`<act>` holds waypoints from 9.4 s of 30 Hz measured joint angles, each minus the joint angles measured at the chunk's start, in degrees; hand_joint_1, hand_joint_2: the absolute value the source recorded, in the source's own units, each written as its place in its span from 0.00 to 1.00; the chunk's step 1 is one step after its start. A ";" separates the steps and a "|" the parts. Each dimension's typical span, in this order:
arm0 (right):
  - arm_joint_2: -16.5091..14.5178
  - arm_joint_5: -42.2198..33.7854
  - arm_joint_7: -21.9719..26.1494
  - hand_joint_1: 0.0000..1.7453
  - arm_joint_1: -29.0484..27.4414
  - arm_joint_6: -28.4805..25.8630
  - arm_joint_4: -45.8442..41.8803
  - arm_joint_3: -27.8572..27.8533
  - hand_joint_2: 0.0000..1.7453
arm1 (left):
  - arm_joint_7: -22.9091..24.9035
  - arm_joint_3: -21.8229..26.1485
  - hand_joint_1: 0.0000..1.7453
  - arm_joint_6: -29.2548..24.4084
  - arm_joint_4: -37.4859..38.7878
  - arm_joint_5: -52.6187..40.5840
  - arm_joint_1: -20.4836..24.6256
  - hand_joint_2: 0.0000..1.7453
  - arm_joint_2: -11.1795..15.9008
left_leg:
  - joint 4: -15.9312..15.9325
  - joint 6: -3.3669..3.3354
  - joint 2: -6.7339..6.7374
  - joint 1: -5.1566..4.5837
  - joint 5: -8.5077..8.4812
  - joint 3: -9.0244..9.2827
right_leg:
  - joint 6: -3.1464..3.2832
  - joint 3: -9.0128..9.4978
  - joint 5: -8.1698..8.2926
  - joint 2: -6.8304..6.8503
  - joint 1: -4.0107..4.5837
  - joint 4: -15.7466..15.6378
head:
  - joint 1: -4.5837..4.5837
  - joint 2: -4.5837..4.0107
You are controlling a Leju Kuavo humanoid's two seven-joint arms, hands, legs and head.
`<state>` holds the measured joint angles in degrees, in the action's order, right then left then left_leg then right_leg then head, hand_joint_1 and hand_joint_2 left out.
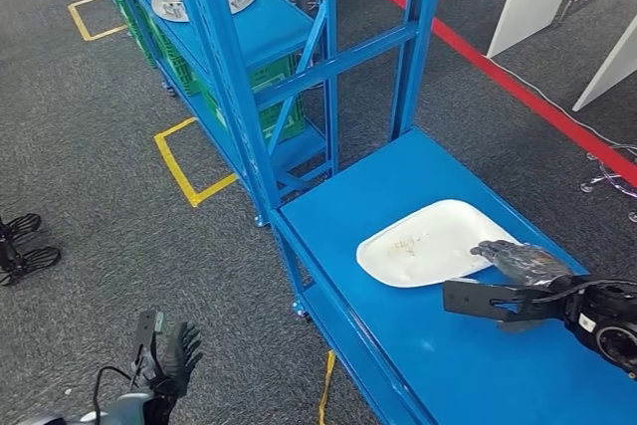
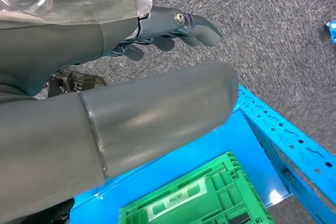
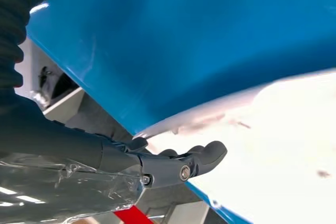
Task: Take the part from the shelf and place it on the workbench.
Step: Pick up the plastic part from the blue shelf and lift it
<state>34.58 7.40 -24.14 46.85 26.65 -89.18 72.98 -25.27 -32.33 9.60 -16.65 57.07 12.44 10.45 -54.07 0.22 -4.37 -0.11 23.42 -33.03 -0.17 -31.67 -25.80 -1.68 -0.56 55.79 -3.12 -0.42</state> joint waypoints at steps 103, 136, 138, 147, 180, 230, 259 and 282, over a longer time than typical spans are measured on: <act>-22.92 5.43 10.08 0.00 4.65 -24.72 15.26 -16.06 1.00 | 1.97 -0.09 0.00 -1.21 0.00 -2.49 2.55 0.00 -1.97 | 0.00 0.01 0.01 0.00 -0.01 -0.01 | 0.00 0.02 0.02 -0.01 0.02 0.00 | 0.02 0.00; -27.65 -10.45 7.49 0.00 0.87 -21.56 24.34 -11.22 1.00 | 2.40 -0.09 0.00 -1.27 0.00 -1.81 2.77 0.00 -2.10 | 0.00 0.01 0.01 0.00 -0.01 -0.01 | 0.00 0.02 0.02 -0.01 0.03 -0.02 | 0.02 0.00; -27.65 -10.70 7.23 0.00 0.87 -21.47 24.45 -10.96 1.00 | 2.40 -0.09 0.00 -1.27 0.00 -1.72 2.76 0.00 -2.10 | 0.00 0.01 0.01 0.00 -0.01 -0.01 | 0.00 0.02 0.02 -0.01 0.03 -0.02 | 0.02 0.00; -27.64 -12.30 6.10 0.00 0.92 -20.40 24.51 -9.69 1.00 | 2.04 -0.09 0.00 -1.27 0.00 -1.05 2.55 0.00 -1.76 | 0.00 0.01 0.01 0.00 -0.01 -0.01 | 0.00 0.02 0.02 -0.01 0.03 -0.02 | 0.02 0.00; -27.60 -13.60 2.72 0.00 1.87 -18.98 24.53 -3.11 1.00 | 2.03 -0.09 0.00 -1.27 0.00 -1.11 2.51 0.00 -1.62 | -0.01 0.01 0.02 0.00 -0.01 0.01 | 0.00 0.03 0.02 -0.01 0.02 -0.02 | 0.02 0.00; -26.97 -3.14 3.65 0.00 0.92 -19.25 33.03 -1.57 1.00 | 2.08 -0.09 0.00 -1.33 0.00 -1.44 2.53 0.00 -1.50 | -0.02 0.01 0.02 0.00 -0.01 0.01 | 0.00 0.04 0.02 -0.02 0.01 -0.04 | 0.01 0.00; -25.72 3.62 3.82 1.00 -0.14 -19.53 36.20 -4.74 1.00 | -3.74 -0.28 0.00 3.37 0.02 -2.75 -3.84 0.00 -0.17 | -0.02 0.05 0.33 -0.01 0.23 0.54 | 0.05 0.50 -0.13 -0.34 0.02 -0.18 | 0.02 0.00; -25.30 -2.44 6.16 1.00 -1.24 -24.03 32.70 -10.52 1.00 | 1.96 -0.60 0.00 -2.34 0.04 -0.78 1.50 0.00 -0.76 | -0.05 -0.06 0.17 -0.01 0.05 0.44 | 0.04 0.55 0.06 -0.13 0.02 -0.21 | 0.07 0.00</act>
<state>9.27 4.97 -17.98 45.61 2.62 -56.48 62.46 -23.30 -32.93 7.26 -16.62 56.29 13.94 9.69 -54.12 0.16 -4.20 -0.12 23.47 -32.59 -0.13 -31.11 -25.73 -1.81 -0.53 55.58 -3.05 -0.42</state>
